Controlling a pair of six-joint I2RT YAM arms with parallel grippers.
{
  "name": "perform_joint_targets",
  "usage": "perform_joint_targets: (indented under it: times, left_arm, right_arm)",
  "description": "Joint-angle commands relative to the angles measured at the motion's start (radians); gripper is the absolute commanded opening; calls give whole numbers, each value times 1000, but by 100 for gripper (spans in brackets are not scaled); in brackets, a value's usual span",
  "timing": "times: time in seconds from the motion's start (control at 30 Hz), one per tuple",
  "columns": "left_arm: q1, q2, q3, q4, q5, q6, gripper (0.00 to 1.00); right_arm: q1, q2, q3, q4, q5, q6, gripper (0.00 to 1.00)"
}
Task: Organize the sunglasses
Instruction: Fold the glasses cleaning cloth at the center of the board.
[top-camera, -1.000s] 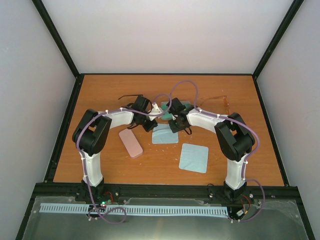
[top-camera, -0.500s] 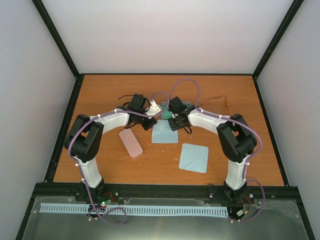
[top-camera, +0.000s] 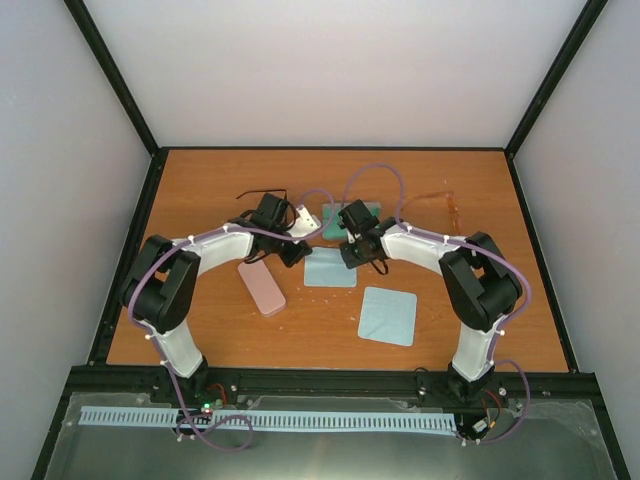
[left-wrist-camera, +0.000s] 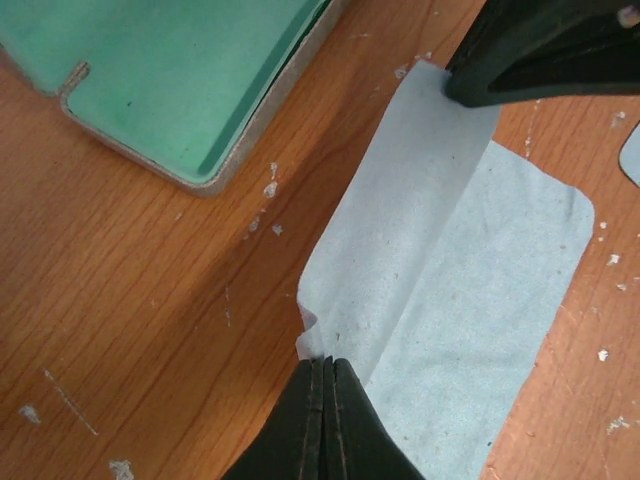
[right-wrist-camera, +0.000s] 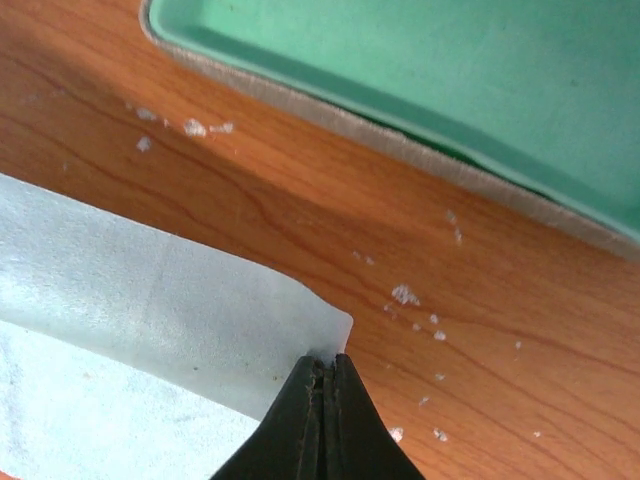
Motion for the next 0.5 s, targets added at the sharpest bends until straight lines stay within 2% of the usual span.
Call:
perform_joint_targets:
  times: [0.0, 0.47]
  left_arm:
    - [-19, -37, -7, 10, 28, -13, 0]
    - [-56, -56, -60, 7, 51, -10, 0]
  right_arm:
    - [-1, -38, -30, 22, -31, 7, 3]
    - [-1, -61, -103, 55, -140, 4, 3]
